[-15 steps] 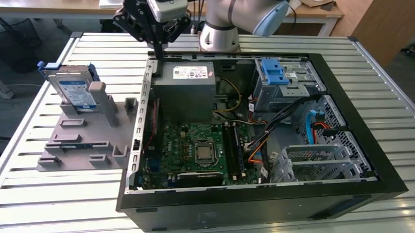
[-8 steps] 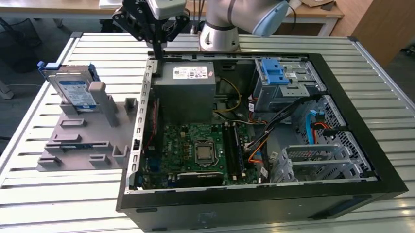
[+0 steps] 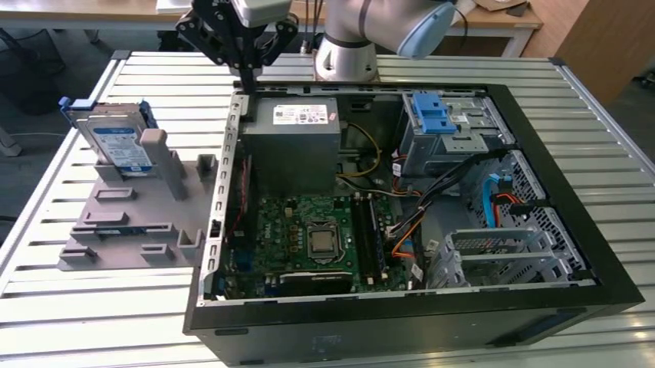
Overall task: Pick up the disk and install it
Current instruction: 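Reach for the disk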
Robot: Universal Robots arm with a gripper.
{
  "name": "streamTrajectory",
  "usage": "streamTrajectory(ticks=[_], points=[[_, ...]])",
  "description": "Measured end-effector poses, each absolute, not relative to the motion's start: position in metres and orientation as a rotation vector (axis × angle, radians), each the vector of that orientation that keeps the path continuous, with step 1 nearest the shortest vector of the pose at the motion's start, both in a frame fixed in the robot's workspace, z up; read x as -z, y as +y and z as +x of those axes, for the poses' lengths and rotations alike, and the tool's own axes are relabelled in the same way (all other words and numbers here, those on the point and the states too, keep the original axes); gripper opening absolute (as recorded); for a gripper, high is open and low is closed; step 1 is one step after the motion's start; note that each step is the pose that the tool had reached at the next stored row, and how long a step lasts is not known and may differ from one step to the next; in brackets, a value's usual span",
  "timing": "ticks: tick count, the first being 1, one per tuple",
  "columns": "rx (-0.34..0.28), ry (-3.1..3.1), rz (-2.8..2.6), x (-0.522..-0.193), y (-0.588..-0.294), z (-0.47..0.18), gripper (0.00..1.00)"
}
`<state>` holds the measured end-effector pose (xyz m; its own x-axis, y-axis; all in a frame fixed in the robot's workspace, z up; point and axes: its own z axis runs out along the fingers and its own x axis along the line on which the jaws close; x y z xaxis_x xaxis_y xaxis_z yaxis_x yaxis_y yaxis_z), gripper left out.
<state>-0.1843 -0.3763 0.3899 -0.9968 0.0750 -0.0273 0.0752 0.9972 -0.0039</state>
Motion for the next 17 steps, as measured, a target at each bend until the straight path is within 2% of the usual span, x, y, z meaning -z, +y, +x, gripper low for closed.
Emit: streamTrajectory(ticks=[17], points=[[0.008,3.112,0.117,-0.389,-0.37,-0.198,0.11]])
